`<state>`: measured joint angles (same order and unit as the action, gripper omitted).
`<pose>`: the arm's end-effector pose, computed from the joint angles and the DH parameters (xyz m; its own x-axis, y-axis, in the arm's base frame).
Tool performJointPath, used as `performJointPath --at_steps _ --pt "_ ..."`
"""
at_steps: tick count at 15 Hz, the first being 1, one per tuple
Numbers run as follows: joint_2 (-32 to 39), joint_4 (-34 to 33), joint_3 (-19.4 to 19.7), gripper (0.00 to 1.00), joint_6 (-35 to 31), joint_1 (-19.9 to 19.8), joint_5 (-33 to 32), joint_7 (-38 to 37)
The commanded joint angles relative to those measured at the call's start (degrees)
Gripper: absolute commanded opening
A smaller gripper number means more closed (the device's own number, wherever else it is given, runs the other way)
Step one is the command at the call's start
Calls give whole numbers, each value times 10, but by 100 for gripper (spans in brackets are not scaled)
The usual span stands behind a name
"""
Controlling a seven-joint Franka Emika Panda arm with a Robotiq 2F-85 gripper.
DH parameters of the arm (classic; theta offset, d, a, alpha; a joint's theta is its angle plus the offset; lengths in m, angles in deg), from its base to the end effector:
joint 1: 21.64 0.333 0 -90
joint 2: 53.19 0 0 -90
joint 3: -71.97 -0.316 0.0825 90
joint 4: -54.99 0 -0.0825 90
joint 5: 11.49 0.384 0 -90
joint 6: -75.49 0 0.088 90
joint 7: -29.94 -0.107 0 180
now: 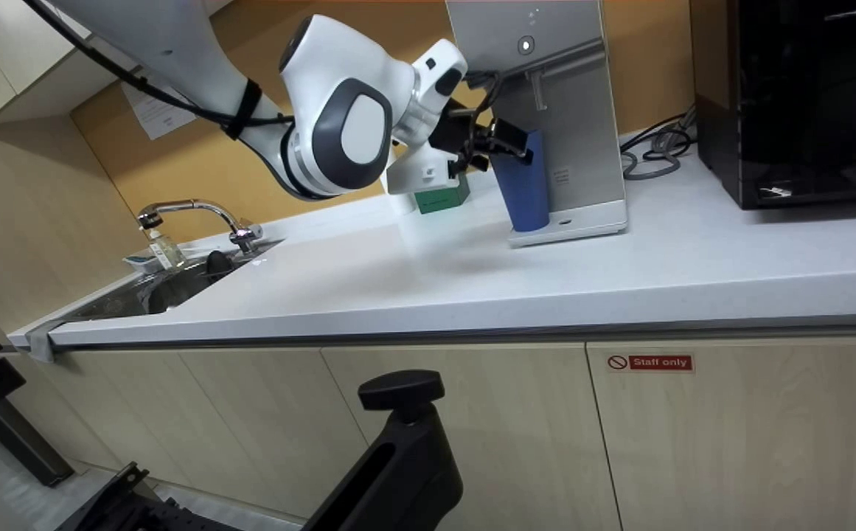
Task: Move the blue cup to the countertop
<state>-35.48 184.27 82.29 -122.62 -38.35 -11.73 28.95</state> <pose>0.5295 -0.2639 0.3359 0.5713 -0.2527 0.7809 -0.4531 -0.8904 0.0433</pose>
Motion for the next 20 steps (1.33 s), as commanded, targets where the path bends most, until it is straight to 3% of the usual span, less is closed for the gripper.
performJointPath --at_steps 1,4,5,6,9,14,20 --pt "21 -37 12 100 1 7 15 2" --pt "36 -47 12 100 1 3 16 0" --pt "41 -45 -2 75 0 -10 5 -10" --pt "45 -44 -5 74 1 -13 2 -10" --pt "53 -49 -22 56 -4 -29 -6 -14" --pt "38 -38 -38 47 3 -47 -8 -9" --pt "-61 31 -58 47 96 -63 -21 1"
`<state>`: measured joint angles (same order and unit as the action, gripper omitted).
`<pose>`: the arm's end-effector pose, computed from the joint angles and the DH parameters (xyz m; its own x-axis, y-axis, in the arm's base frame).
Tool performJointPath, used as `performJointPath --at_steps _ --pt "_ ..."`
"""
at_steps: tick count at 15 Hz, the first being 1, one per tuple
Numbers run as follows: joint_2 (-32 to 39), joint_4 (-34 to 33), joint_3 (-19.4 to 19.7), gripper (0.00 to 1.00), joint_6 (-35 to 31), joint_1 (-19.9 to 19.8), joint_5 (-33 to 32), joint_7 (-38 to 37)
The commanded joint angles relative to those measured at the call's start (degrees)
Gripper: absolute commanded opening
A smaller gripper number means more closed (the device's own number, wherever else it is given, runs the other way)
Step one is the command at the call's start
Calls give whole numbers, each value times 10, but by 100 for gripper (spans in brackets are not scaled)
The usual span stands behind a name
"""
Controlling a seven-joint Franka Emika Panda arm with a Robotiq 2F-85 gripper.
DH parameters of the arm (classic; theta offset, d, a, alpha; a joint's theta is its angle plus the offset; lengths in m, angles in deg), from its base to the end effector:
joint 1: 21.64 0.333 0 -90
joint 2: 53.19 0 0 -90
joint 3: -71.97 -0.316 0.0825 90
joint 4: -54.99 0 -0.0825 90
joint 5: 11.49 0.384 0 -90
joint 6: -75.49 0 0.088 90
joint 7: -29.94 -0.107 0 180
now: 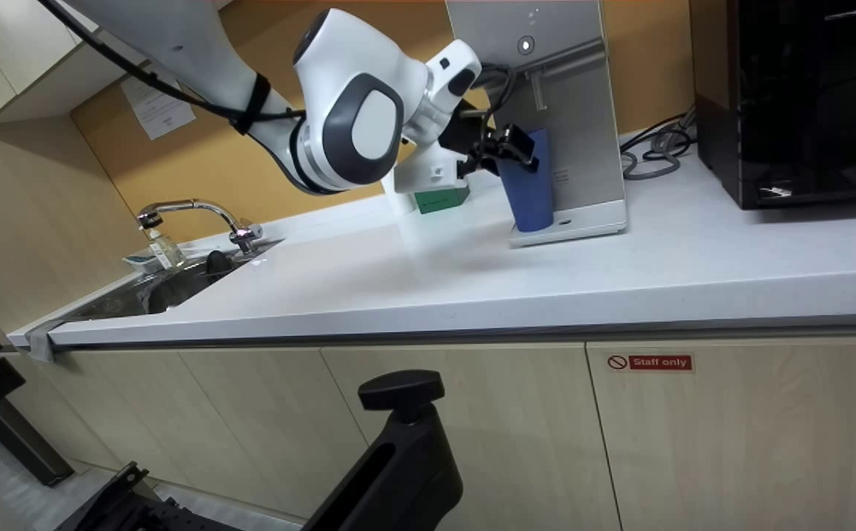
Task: Move the blue cup to the countertop
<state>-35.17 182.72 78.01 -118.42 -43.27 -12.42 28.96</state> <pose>0.5327 -0.2738 0.3321 0.6018 -0.2858 0.7457 -0.4578 -0.8886 0.0289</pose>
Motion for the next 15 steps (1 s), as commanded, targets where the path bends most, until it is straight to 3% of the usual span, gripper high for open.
performJointPath --at_steps 1,5,8,15 --pt "-81 55 -7 47 72 -7 -11 6" --pt "-132 92 95 47 85 54 -18 18" --pt "-150 116 138 47 67 63 -18 19" --pt "-158 177 118 47 23 54 7 26"
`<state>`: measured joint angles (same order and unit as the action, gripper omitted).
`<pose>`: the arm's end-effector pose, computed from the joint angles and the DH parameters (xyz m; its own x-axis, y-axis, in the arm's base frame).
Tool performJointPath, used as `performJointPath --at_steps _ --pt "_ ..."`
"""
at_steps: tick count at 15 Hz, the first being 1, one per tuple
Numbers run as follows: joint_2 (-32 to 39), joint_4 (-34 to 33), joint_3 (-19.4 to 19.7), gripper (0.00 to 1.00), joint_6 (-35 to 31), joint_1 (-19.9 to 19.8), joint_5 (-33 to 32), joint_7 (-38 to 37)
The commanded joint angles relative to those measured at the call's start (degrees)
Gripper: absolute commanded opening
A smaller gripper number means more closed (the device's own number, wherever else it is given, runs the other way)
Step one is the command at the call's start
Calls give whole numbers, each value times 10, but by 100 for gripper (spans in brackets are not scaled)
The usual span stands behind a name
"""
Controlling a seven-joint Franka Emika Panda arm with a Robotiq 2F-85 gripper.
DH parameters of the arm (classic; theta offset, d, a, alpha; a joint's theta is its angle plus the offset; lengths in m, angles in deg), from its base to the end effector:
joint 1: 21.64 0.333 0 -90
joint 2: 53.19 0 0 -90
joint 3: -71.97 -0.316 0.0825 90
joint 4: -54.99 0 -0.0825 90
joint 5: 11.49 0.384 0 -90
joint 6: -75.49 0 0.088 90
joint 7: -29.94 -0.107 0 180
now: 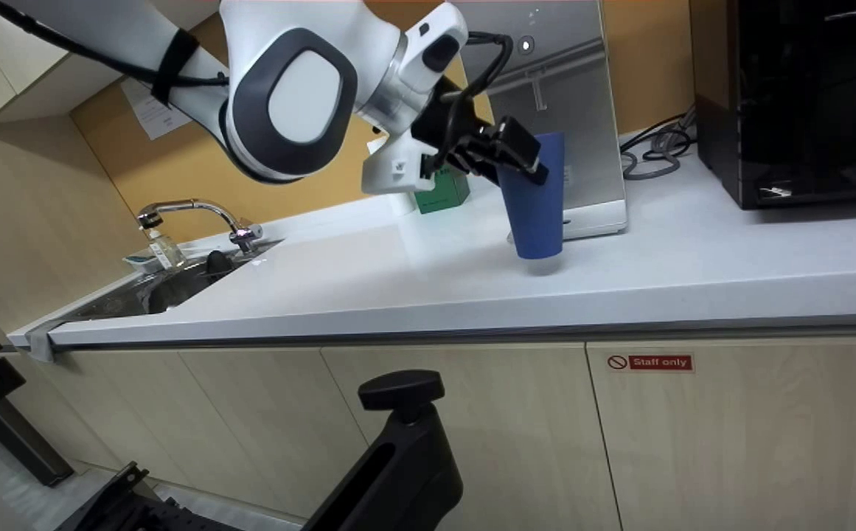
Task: Move the blue cup to the countertop
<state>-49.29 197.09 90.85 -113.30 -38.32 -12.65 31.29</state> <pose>0.4281 -0.3024 0.3535 0.6287 -0.3768 0.6803 -0.5523 -0.8322 0.0494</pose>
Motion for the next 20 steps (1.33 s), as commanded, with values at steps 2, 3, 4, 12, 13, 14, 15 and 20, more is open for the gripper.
performJointPath --at_steps 2,3,4,12,13,14,15,20 --pt "-15 49 -15 47 -61 6 12 3" --pt "-12 55 -19 47 -79 1 -5 -10" --pt "-10 61 -21 47 -94 1 -8 -10" --pt "-10 58 -22 47 -96 -4 -15 -10" --pt "-9 57 -23 47 -96 -5 -17 -12" --pt "-5 55 -23 47 -96 -5 -17 -12" --pt "-1 54 -24 47 -96 -6 -20 -16" --pt "20 41 -28 47 -94 -7 -28 -20"
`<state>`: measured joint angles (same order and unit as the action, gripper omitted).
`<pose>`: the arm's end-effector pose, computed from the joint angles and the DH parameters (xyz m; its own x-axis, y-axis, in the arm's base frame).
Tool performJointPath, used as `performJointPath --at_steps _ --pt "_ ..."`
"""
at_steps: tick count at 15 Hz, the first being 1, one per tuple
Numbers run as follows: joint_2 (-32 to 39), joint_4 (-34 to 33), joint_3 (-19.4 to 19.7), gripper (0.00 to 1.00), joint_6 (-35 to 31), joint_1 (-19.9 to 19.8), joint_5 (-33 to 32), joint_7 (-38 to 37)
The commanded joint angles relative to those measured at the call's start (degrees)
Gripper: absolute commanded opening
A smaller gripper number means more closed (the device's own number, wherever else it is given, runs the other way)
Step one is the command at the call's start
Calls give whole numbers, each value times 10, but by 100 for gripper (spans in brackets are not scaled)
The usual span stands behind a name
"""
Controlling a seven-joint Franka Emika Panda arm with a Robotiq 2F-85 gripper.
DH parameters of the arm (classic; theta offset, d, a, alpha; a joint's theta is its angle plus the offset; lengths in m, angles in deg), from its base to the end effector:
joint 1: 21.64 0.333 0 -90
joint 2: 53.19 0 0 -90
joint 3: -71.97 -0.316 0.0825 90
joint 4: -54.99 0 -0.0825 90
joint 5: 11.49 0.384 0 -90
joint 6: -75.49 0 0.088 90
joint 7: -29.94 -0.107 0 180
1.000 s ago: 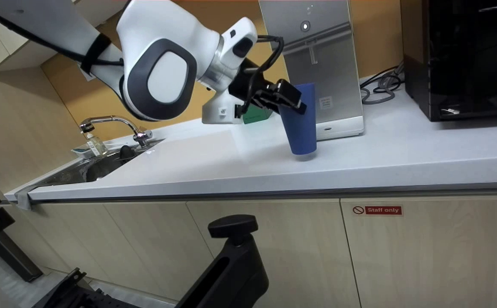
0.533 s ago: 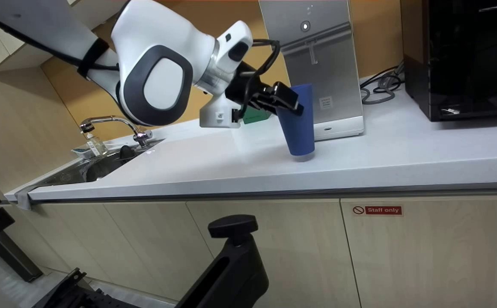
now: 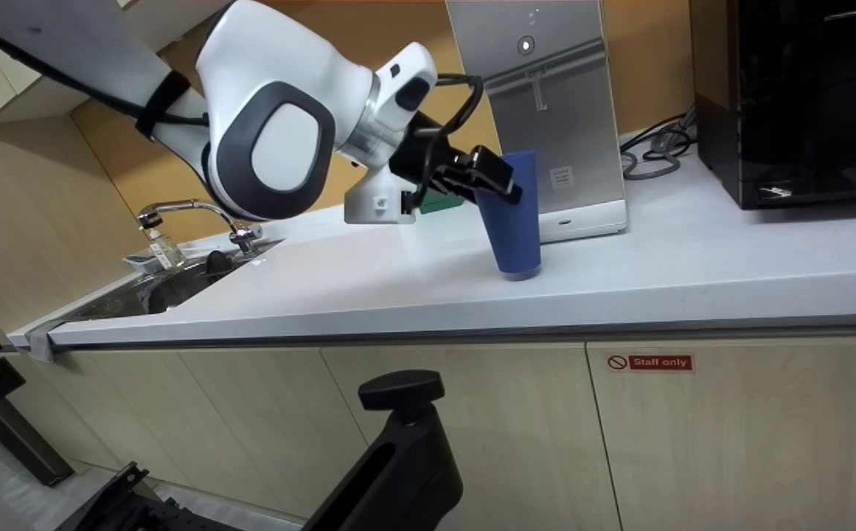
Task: Move the blue cup to the countertop
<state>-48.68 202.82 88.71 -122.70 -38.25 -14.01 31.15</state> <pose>0.4177 -0.2683 0.3298 0.6221 -0.3140 0.7172 -0.5026 -0.8626 0.0583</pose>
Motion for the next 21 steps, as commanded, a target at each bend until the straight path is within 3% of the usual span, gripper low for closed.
performJointPath --at_steps 1,5,6,8,15,21 --pt "19 -20 -8 47 0 -8 -15 -19" --pt "38 -32 -23 47 0 -18 -27 -31" --pt "44 -36 -28 93 0 -22 -33 -37" --pt "50 -41 -41 98 0 -34 -44 -48" --pt "42 -21 -78 100 26 -76 -71 -58" --pt "-10 1 -61 100 81 -59 -56 -17"
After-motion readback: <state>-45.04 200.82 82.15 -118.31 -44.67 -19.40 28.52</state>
